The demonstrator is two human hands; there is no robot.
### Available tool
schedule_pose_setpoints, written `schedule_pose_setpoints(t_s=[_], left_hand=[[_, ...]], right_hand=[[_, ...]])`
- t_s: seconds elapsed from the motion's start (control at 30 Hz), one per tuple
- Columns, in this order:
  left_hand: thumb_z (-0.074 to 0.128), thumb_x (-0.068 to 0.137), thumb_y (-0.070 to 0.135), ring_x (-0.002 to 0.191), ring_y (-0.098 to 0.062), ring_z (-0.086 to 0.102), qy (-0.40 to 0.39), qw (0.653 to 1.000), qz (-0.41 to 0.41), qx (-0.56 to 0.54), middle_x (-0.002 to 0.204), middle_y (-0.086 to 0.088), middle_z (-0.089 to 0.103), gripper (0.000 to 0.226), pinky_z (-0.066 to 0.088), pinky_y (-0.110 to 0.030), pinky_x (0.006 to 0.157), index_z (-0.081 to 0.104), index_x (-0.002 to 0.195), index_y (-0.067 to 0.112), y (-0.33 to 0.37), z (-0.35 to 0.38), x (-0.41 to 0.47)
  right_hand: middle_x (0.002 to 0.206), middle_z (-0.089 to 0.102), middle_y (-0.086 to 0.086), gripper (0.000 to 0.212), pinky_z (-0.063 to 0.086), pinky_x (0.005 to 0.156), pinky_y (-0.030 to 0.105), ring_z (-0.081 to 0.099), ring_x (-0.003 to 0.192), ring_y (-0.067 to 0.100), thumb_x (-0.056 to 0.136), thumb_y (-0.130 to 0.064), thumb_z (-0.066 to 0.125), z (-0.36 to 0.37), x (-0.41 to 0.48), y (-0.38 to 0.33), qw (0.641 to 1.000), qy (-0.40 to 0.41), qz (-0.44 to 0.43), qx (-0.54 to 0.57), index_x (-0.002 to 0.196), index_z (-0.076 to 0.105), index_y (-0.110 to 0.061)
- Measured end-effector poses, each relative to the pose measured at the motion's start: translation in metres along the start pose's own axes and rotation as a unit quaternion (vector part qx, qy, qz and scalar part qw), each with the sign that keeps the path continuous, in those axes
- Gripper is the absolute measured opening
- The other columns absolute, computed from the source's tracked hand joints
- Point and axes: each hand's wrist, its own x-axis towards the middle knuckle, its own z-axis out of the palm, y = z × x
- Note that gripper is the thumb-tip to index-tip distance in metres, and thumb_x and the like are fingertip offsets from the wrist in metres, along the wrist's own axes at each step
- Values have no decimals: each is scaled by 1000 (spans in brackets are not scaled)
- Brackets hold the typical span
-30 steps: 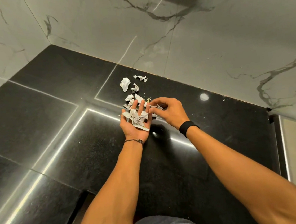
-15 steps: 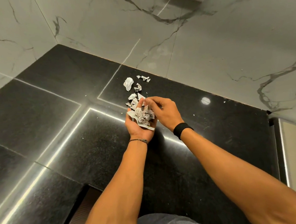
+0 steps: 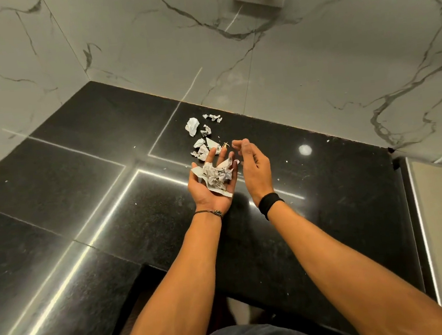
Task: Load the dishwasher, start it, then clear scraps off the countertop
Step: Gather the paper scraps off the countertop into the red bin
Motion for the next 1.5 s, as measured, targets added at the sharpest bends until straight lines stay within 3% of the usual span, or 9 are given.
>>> schedule_pose_setpoints(t_s=[0.27, 0.37, 0.47, 0.77, 1.0, 1.2, 1.3, 1.4, 1.5], left_hand=[[35, 103, 50, 132, -33, 53, 15, 999, 49, 2, 142, -16, 58, 55, 30, -47, 122, 60, 133, 11, -1, -6, -47], [35, 105, 41, 133, -36, 52, 27, 995, 89, -30, 135, -18, 59, 48, 33, -50, 119, 63, 123, 7, -2, -4, -67], [37, 104, 30, 114, -35, 62, 38, 990, 131, -42, 121, -18, 64, 39, 45, -48, 110, 64, 118, 6, -6, 0, -96], [39, 104, 11, 79, -24, 75, 107, 959, 262, -31, 94, -11, 73, 28, 63, -34, 68, 65, 103, 4, -57, -3, -202], [41, 105, 21, 78, -22, 71, 178, 935, 306, 1, 89, -9, 72, 29, 61, -30, 72, 65, 102, 6, -102, -45, -273], [37, 107, 39, 86, -26, 73, 246, 915, 319, 24, 98, -14, 73, 46, 57, -37, 85, 66, 109, 3, -114, -80, -307], [41, 107, 35, 89, -25, 72, 282, 908, 305, 45, 95, -11, 74, 41, 59, -34, 80, 67, 104, 4, -114, -99, -310], [44, 106, 33, 105, -26, 66, 318, 902, 285, 61, 102, -8, 72, 35, 55, -37, 95, 68, 110, 7, -113, -136, -297], [42, 107, 31, 85, -19, 71, 337, 905, 254, 45, 89, -4, 73, 33, 58, -32, 81, 67, 103, 9, -110, -185, -282]], right_hand=[[109, 67, -14, 51, 48, 75, 6, 65, 98, -11, 107, -46, 31, 21, -49, -5, 990, -32, 94, 104, 128, 63, -13], [117, 70, -2, 55, 56, 81, 19, 69, 103, 3, 105, -51, 35, 31, -71, -6, 977, -61, 123, 162, 131, 61, -10], [123, 69, 4, 59, 53, 100, 39, 67, 113, 17, 99, -59, 44, 37, -95, -10, 968, -79, 139, 194, 130, 62, -11], [112, 72, 10, 49, 57, 92, 41, 71, 103, 25, 101, -51, 49, 2, -188, -20, 946, -179, 160, 218, 121, 64, -8], [109, 73, 12, 40, 55, 96, 50, 69, 105, 34, 95, -43, 63, -28, -266, 10, 936, -238, 185, 183, 119, 66, -11], [114, 70, 2, 39, 56, 82, 22, 70, 99, 5, 94, -32, 69, -37, -307, 30, 938, -263, 185, 127, 127, 62, -12], [120, 68, -2, 52, 56, 88, 22, 67, 107, 4, 84, -29, 80, -34, -320, 48, 937, -269, 196, 102, 130, 61, -14], [120, 67, -4, 53, 55, 85, 18, 66, 106, 2, 82, -27, 83, -22, -325, 85, 937, -257, 222, 78, 129, 61, -17], [117, 66, -9, 46, 53, 85, 15, 64, 105, -2, 86, -26, 79, -6, -328, 136, 938, -243, 243, 47, 127, 62, -18]])
